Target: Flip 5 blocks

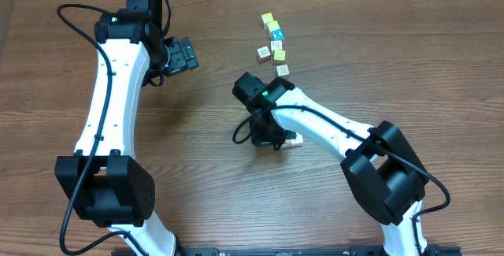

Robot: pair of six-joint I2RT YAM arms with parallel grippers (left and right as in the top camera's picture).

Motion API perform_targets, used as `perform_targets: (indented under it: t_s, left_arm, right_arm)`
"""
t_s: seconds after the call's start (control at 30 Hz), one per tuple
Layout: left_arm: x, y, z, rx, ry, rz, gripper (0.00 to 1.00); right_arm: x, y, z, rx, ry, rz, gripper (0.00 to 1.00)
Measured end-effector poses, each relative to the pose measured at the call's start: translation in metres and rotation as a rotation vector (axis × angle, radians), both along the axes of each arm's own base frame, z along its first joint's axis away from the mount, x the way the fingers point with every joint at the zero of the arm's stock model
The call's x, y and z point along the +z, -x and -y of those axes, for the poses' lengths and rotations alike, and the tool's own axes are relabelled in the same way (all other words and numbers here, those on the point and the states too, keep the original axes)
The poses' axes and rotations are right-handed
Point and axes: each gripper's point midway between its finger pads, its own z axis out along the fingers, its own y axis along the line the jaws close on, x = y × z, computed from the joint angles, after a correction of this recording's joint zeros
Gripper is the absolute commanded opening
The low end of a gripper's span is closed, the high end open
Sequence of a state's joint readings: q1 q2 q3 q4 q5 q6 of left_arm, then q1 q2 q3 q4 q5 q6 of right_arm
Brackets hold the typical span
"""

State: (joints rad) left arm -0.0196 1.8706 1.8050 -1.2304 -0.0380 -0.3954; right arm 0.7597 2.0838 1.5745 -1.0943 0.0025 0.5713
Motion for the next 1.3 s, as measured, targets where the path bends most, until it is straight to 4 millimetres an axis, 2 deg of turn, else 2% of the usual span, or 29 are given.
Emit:
perform_targets:
  t_s: [0.1,0.13,0.2,0.27,0.33,0.47,0.6,0.87,0.97,1.2,1.3]
  left_arm:
    - [0.0,0.0,0.0,0.0,0.0,0.0,1.0]
    - [0.0,0.0,0.0,0.0,0.0,-0.001,1.0]
    - [0.0,0.0,0.0,0.0,0.0,0.0,1.0]
    - [0.0,0.0,0.0,0.0,0.0,0.0,1.0]
    - [0.0,0.0,0.0,0.0,0.0,0.0,1.0]
    - [0.0,0.0,0.0,0.0,0.0,0.0,1.0]
    - [0.0,0.0,0.0,0.001,0.001,0.001,1.0]
    - [0.007,-0.021,0.006,0.007,0.037,0.09,1.0]
    - [0.007,-0.022,0.014,-0.008,0.085,0.094,1.0]
    - [0.006,-0.006,0.053,-0.075,0.249,0.027,1.0]
    - [0.006,0.005,0.084,-0.144,0.284,-0.008,1.0]
  right_arm:
    - [0.012,-0.018,-0.001,-0.013,-0.031,0.024,0.12]
    - [0.02,-0.03,0.001,-0.025,-0.05,0.042,0.17]
    - [0.03,-0.05,0.009,-0.05,-0.074,0.07,0.49]
    - [0.036,-0.069,0.027,-0.079,-0.082,0.086,1.0]
    - [0.036,-0.081,0.052,-0.125,-0.067,0.079,1.0]
    - [0.034,-0.093,0.116,-0.253,-0.018,0.018,1.0]
    - [0.034,-0.112,0.159,-0.357,-0.02,0.035,1.0]
    - [0.038,-0.151,0.196,-0.457,-0.064,0.149,1.0]
    - [0.04,-0.163,0.205,-0.48,-0.079,0.191,1.0]
    - [0.043,-0.175,0.208,-0.49,-0.097,0.237,1.0]
    - [0.043,-0.176,0.208,-0.49,-0.098,0.241,1.0]
